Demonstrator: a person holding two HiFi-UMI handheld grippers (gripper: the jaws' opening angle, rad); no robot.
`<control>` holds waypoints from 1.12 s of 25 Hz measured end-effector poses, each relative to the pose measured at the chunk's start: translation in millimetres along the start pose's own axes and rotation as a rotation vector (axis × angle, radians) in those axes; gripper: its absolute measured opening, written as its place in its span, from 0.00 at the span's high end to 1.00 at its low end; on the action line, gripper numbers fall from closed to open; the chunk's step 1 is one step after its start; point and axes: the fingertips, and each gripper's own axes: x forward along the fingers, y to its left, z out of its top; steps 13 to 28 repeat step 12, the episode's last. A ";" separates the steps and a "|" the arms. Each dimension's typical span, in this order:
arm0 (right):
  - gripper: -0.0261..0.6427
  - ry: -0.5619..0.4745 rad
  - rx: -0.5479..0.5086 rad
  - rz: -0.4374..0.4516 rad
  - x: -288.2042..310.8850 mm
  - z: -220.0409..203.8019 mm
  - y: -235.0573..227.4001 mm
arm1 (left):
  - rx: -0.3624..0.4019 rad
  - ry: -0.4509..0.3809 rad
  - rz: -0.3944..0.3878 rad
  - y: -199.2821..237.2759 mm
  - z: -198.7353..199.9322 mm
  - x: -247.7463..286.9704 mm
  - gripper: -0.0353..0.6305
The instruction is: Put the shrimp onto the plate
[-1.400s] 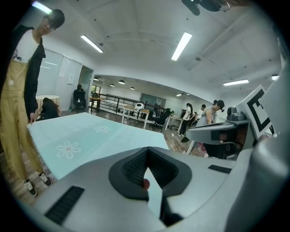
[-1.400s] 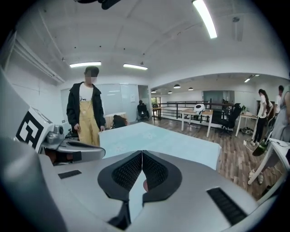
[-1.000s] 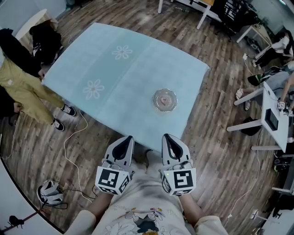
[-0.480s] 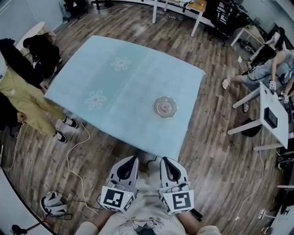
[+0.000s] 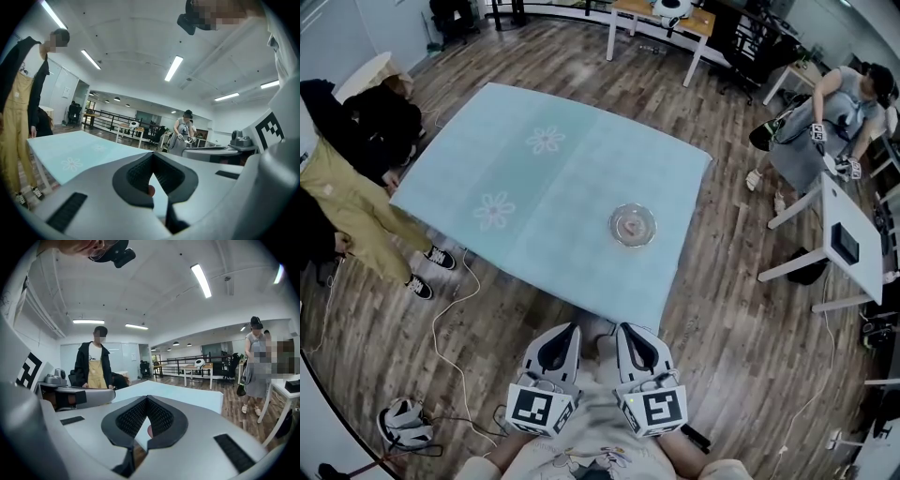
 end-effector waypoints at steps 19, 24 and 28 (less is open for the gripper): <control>0.93 0.008 0.022 0.008 -4.1 -4.7 3.8 | -0.031 0.036 0.005 -0.2 -13.1 -7.4 0.95; 0.93 0.008 0.022 0.008 -4.1 -4.7 3.8 | -0.031 0.036 0.005 -0.2 -13.1 -7.4 0.95; 0.93 0.008 0.022 0.008 -4.1 -4.7 3.8 | -0.031 0.036 0.005 -0.2 -13.1 -7.4 0.95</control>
